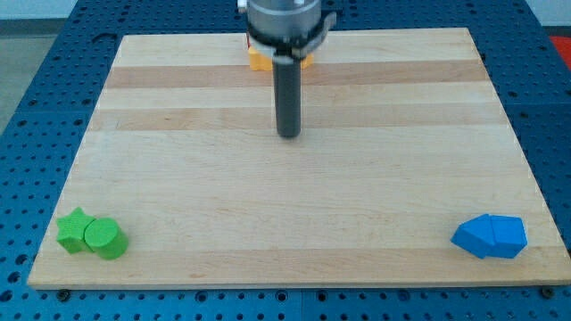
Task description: Point at the blue cube
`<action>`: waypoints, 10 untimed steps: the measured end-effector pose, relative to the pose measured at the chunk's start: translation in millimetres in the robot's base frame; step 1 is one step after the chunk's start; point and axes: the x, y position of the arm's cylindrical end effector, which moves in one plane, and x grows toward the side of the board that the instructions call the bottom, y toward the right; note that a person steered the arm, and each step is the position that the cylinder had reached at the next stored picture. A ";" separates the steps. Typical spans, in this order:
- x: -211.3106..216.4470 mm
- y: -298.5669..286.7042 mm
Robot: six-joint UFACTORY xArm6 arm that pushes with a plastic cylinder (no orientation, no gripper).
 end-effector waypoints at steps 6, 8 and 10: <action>176.3 81.1; 175.5 154.4; 175.2 222.5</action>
